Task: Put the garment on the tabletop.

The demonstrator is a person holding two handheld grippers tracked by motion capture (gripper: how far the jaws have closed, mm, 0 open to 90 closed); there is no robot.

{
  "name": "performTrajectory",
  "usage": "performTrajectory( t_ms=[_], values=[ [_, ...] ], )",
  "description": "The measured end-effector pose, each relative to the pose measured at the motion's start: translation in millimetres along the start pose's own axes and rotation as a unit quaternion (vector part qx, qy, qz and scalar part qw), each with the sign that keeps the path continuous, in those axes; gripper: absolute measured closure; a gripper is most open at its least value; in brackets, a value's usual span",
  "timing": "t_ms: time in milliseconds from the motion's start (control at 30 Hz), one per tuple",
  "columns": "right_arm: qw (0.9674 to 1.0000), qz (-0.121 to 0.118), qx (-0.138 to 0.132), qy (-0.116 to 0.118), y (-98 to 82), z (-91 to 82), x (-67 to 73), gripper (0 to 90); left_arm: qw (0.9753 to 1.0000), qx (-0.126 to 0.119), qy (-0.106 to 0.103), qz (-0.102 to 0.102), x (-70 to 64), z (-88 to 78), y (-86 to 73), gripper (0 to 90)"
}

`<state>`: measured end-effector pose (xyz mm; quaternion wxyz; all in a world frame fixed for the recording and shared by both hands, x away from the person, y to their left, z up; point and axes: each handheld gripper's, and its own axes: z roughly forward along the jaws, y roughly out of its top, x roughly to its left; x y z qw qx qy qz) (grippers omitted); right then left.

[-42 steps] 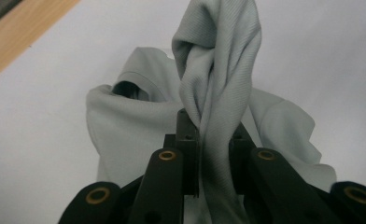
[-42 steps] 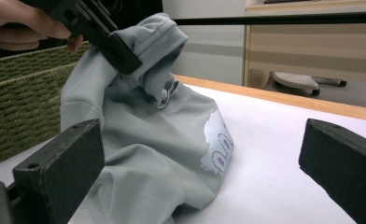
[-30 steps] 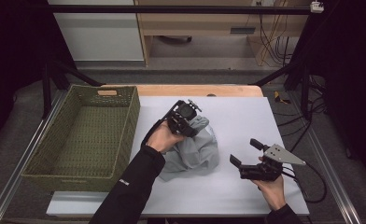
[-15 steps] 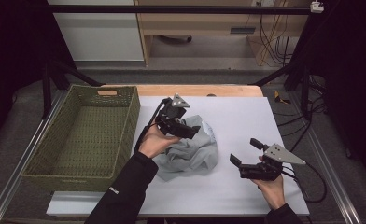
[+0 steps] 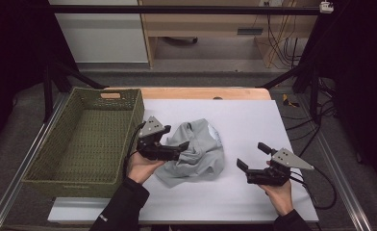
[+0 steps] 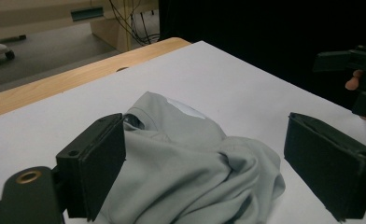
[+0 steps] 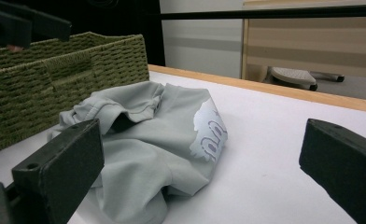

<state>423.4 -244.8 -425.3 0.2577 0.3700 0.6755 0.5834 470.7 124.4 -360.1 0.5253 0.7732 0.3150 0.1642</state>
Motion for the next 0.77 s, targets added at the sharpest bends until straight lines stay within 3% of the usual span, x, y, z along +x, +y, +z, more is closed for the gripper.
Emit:
performTrajectory(
  t_ms=[200,367,533,633,767],
  values=[
    [1.0,-0.002,-0.002,0.001,0.7,-1.0,-1.1,0.4,0.9994,-0.036,-0.002,0.001,-5.3,-13.3,-23.1,9.6],
    [1.0,0.006,-0.001,0.001,-0.7,-2.0,-2.7,0.4,0.9973,-0.072,0.013,-0.003,-8.0,-20.5,-42.2,7.4],
    [1.0,0.005,-0.003,0.001,-1.6,-2.9,-3.9,0.4,0.997,-0.073,0.023,-0.009,-3.5,-24.3,-61.0,5.4],
    [1.0,0.006,-0.003,0.0,-2.1,-3.3,-3.9,0.4,0.9964,-0.077,0.026,-0.026,0.4,-27.5,-70.5,4.9],
    [1.0,0.009,-0.001,-0.002,-2.4,-3.7,-4.4,0.4,0.9956,-0.084,0.033,-0.025,2.1,-31.6,-77.4,4.7]
  ],
)
